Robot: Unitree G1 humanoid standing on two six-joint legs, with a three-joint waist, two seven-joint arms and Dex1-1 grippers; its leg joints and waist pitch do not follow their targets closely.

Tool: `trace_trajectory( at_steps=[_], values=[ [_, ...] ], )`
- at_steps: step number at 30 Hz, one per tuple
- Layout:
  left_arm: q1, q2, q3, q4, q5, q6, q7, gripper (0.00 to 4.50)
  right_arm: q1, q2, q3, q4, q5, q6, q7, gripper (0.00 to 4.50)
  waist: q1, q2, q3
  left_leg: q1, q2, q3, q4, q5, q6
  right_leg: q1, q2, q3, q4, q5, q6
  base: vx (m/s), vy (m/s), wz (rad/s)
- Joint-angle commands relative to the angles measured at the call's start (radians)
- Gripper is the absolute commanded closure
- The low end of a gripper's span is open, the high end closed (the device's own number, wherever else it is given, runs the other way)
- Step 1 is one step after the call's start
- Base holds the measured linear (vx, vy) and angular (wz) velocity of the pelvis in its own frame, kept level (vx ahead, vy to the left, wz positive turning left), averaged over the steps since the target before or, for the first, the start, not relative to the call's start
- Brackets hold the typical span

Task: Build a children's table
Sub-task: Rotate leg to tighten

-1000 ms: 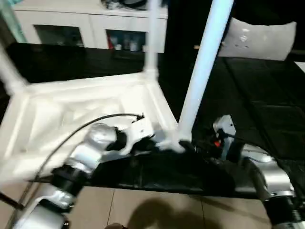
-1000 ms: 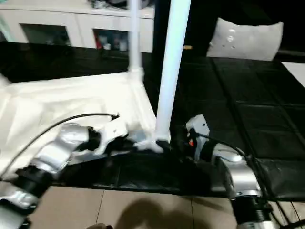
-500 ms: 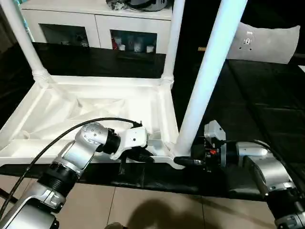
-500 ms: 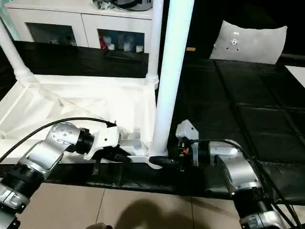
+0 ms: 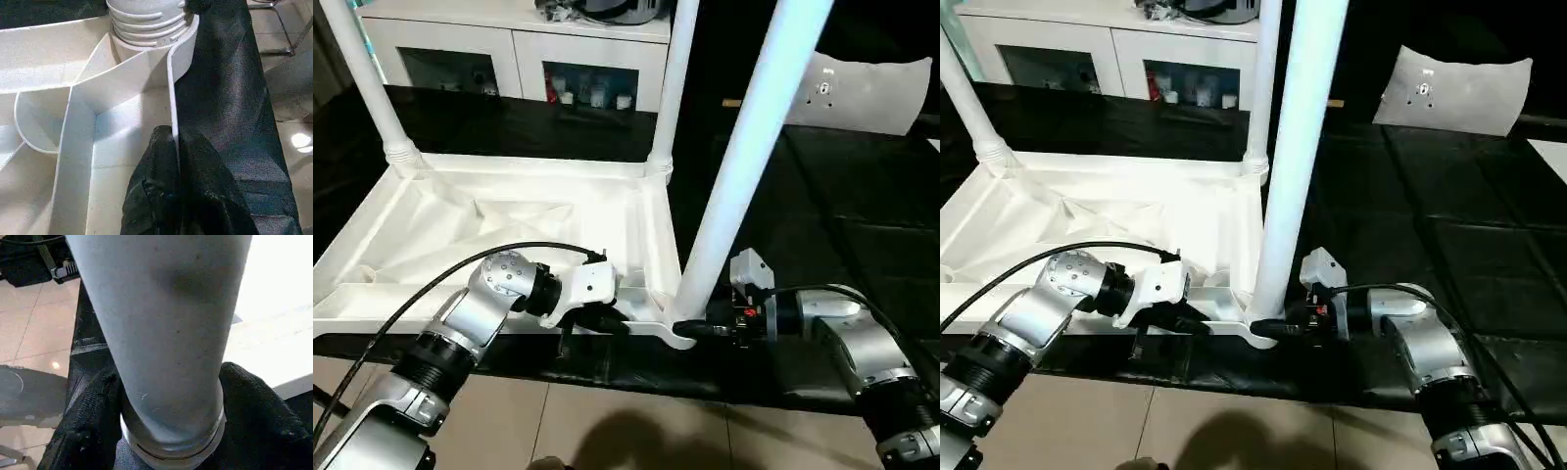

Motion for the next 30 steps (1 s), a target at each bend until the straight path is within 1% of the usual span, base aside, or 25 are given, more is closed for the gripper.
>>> trace_trajectory(
  at_steps=[1, 3, 4, 5, 6, 7, 8, 9, 10, 11, 12, 13, 14, 15, 16, 18, 19, 21, 22, 24, 25, 26, 27, 28, 30],
  values=[
    [-0.004, 0.002, -0.036, 0.003, 0.020, -0.015, -0.033, 4.50, -0.001, -0.006, 0.022, -0.009, -0.006, -0.003, 0.023, 1.85, -0.003, -0.008, -0.063, 0.029, 0.037, -0.004, -0.064, -0.229, 0.038, 0.036, -0.039, 0.017, -0.062, -0.119, -0.241, 0.000, 0.000, 0.00],
    [-0.001, -0.002, -0.032, -0.002, 0.016, 0.001, -0.028, 4.50, 0.012, -0.005, 0.027, -0.023, 0.005, 0.016, 0.029, 1.85, -0.003, -0.008, -0.063, 0.029, 0.037, -0.003, -0.063, -0.226, 0.039, 0.036, -0.038, 0.017, -0.061, -0.113, -0.242, 0.000, 0.000, 0.00],
    [-0.001, -0.005, -0.029, -0.003, 0.014, 0.011, -0.022, 4.50, 0.018, -0.003, 0.029, -0.029, 0.009, 0.026, 0.030, 1.85, -0.002, -0.005, -0.064, 0.029, 0.037, -0.004, -0.063, -0.222, 0.039, 0.037, -0.039, 0.017, -0.061, -0.110, -0.242, 0.000, 0.000, 0.00],
    [-0.002, -0.010, -0.026, -0.003, 0.014, 0.022, -0.011, 4.50, 0.025, -0.002, 0.031, -0.037, 0.011, 0.035, 0.029, 1.85, -0.002, -0.006, -0.063, 0.029, 0.036, -0.003, -0.063, -0.224, 0.039, 0.037, -0.038, 0.016, -0.061, -0.110, -0.243, 0.000, 0.000, 0.00],
    [-0.004, -0.023, -0.017, -0.005, 0.011, 0.054, 0.012, 4.50, 0.040, 0.003, 0.035, -0.052, 0.012, 0.051, 0.018, 1.85, -0.002, -0.003, -0.063, 0.029, 0.037, -0.004, -0.064, -0.228, 0.037, 0.036, -0.038, 0.017, -0.062, -0.115, -0.243, 0.000, 0.000, 0.00],
    [-0.006, -0.038, -0.008, -0.004, 0.006, 0.078, 0.034, 4.50, 0.054, 0.012, 0.035, -0.066, 0.012, 0.074, -0.005, 1.85, 0.000, -0.003, -0.063, 0.032, 0.038, -0.003, -0.064, -0.229, 0.035, 0.035, -0.037, 0.017, -0.062, -0.110, -0.242, 0.000, 0.000, 0.00],
    [-0.009, -0.056, 0.001, -0.005, 0.002, 0.100, 0.060, 4.50, 0.067, 0.029, 0.031, -0.077, 0.009, 0.085, -0.041, 1.86, -0.001, -0.005, -0.061, 0.031, 0.038, -0.003, -0.065, -0.228, 0.035, 0.036, -0.036, 0.018, -0.063, -0.108, -0.243, 0.000, 0.000, 0.00],
    [-0.011, -0.068, 0.007, -0.005, -0.001, 0.113, 0.076, 4.50, 0.075, 0.040, 0.028, -0.083, 0.006, 0.092, -0.066, 1.86, 0.000, -0.004, -0.059, 0.031, 0.037, -0.005, -0.070, -0.252, 0.027, 0.035, -0.039, 0.018, -0.067, -0.146, -0.237, 0.000, 0.000, 0.00],
    [-0.012, -0.083, 0.011, -0.008, -0.003, 0.130, 0.095, 4.50, 0.082, 0.055, 0.025, -0.088, 0.006, 0.100, -0.092, 1.86, 0.000, -0.004, -0.059, 0.031, 0.037, -0.005, -0.070, -0.252, 0.027, 0.035, -0.039, 0.018, -0.067, -0.146, -0.237, 0.000, 0.000, 0.00],
    [-0.012, -0.092, 0.014, -0.012, -0.005, 0.142, 0.105, 4.50, 0.087, 0.064, 0.024, -0.092, 0.006, 0.105, -0.107, 1.86, -0.001, -0.002, -0.054, 0.035, 0.038, -0.006, -0.074, -0.307, 0.010, 0.030, -0.041, 0.018, -0.076, -0.222, -0.225, 0.000, 0.000, 0.00],
    [-0.017, -0.130, 0.025, -0.018, -0.010, 0.188, 0.154, 4.50, 0.095, 0.109, 0.010, -0.101, 0.008, 0.147, -0.186, 1.86, -0.004, 0.000, -0.048, 0.040, 0.037, -0.008, -0.079, -0.369, -0.011, 0.026, -0.041, 0.019, -0.083, -0.313, -0.206, 0.000, 0.000, 0.00],
    [-0.020, -0.153, 0.031, -0.022, -0.013, 0.213, 0.183, 4.50, 0.098, 0.139, -0.002, -0.103, 0.011, 0.172, -0.239, 1.86, -0.010, 0.002, -0.042, 0.045, 0.036, -0.013, -0.083, -0.441, -0.037, 0.020, -0.043, 0.019, -0.093, -0.418, -0.182, 0.000, 0.000, 0.00],
    [-0.020, -0.159, 0.033, -0.023, -0.013, 0.219, 0.191, 4.50, 0.097, 0.148, -0.006, -0.102, 0.012, 0.177, -0.253, 1.86, -0.013, 0.000, -0.044, 0.047, 0.035, -0.017, -0.083, -0.462, -0.047, 0.020, -0.045, 0.018, -0.096, -0.453, -0.170, 0.000, 0.000, 0.00],
    [-0.023, -0.174, 0.037, -0.024, -0.013, 0.232, 0.212, 4.50, 0.096, 0.169, -0.016, -0.102, 0.015, 0.187, -0.287, 1.86, -0.020, -0.001, -0.042, 0.047, 0.035, -0.023, -0.086, -0.493, -0.062, 0.018, -0.047, 0.016, -0.101, -0.508, -0.146, 0.000, 0.000, 0.00],
    [-0.031, -0.205, 0.048, -0.021, -0.007, 0.263, 0.263, 4.50, 0.093, 0.210, -0.038, -0.100, 0.021, 0.197, -0.354, 1.86, -0.029, 0.001, -0.044, 0.046, 0.035, -0.026, -0.088, -0.506, -0.072, 0.017, -0.047, 0.015, -0.104, -0.518, -0.134, 0.000, 0.000, 0.00],
    [-0.038, -0.232, 0.057, -0.016, 0.002, 0.283, 0.306, 4.50, 0.090, 0.246, -0.058, -0.102, 0.030, 0.210, -0.408, 1.86, -0.035, 0.001, -0.044, 0.044, 0.033, -0.029, -0.089, -0.517, -0.073, 0.017, -0.046, 0.013, -0.107, -0.527, -0.123, 0.000, 0.000, 0.00],
    [-0.046, -0.264, 0.073, -0.010, 0.009, 0.311, 0.363, 4.50, 0.084, 0.282, -0.079, -0.099, 0.039, 0.225, -0.463, 1.86, -0.045, 0.000, -0.045, 0.043, 0.031, -0.030, -0.089, -0.527, -0.072, 0.015, -0.045, 0.012, -0.110, -0.528, -0.116, 0.000, 0.000, 0.00],
    [-0.063, -0.325, 0.108, 0.005, 0.021, 0.351, 0.478, 4.50, 0.071, 0.346, -0.113, -0.087, 0.045, 0.241, -0.569, 1.86, -0.051, 0.002, -0.049, 0.043, 0.031, -0.031, -0.089, -0.517, -0.066, 0.016, -0.045, 0.011, -0.112, -0.493, -0.122, 0.000, 0.000, 0.00],
    [-0.072, -0.355, 0.127, 0.013, 0.024, 0.366, 0.536, 4.50, 0.059, 0.379, -0.135, -0.069, 0.039, 0.247, -0.642, 1.86, -0.058, 0.003, -0.049, 0.041, 0.032, -0.028, -0.090, -0.504, -0.066, 0.013, -0.042, 0.014, -0.109, -0.452, -0.134, 0.000, 0.000, 0.00],
    [-0.085, -0.398, 0.153, 0.025, 0.032, 0.375, 0.626, 4.50, 0.036, 0.423, -0.167, -0.028, 0.015, 0.247, -0.762, 1.86, -0.061, -0.001, -0.052, 0.039, 0.029, -0.027, -0.087, -0.487, -0.066, 0.013, -0.042, 0.013, -0.107, -0.430, -0.139, 0.000, 0.000, 0.00],
    [-0.088, -0.415, 0.161, 0.025, 0.039, 0.382, 0.653, 4.50, 0.027, 0.438, -0.179, -0.013, 0.001, 0.238, -0.797, 1.86, -0.061, -0.003, -0.058, 0.028, 0.028, -0.027, -0.088, -0.429, -0.053, 0.025, -0.042, 0.013, -0.101, -0.366, -0.141, 0.000, 0.000, 0.00],
    [-0.089, -0.419, 0.163, 0.025, 0.040, 0.384, 0.659, 4.50, 0.024, 0.440, -0.182, -0.006, -0.002, 0.229, -0.799, 1.51, -0.060, -0.001, -0.059, 0.025, 0.028, -0.025, -0.088, -0.405, -0.045, 0.026, -0.042, 0.014, -0.099, -0.330, -0.145, 0.000, 0.000, 0.00],
    [-0.089, -0.428, 0.164, 0.021, 0.044, 0.394, 0.662, 4.50, 0.013, 0.450, -0.204, 0.011, 0.004, 0.203, -0.810, 1.51, -0.058, -0.001, -0.058, 0.024, 0.028, -0.021, -0.085, -0.382, -0.029, 0.025, -0.039, 0.015, -0.099, -0.283, -0.151, 0.000, 0.000, 0.00],
    [-0.089, -0.429, 0.164, 0.019, 0.044, 0.395, 0.659, 4.50, 0.008, 0.454, -0.217, 0.017, 0.011, 0.194, -0.817, 1.16, -0.058, -0.001, -0.059, 0.026, 0.026, -0.017, -0.082, -0.375, -0.016, 0.023, -0.038, 0.017, -0.099, -0.263, -0.158, 0.000, 0.000, 0.00],
    [-0.088, -0.422, 0.157, 0.018, 0.048, 0.392, 0.647, 4.50, 0.006, 0.457, -0.232, 0.011, 0.023, 0.192, -0.817, 1.09, -0.057, -0.002, -0.060, 0.025, 0.025, -0.015, -0.080, -0.361, -0.001, 0.025, -0.039, 0.018, -0.099, -0.258, -0.161, 0.000, 0.000, 0.00]
  ],
)
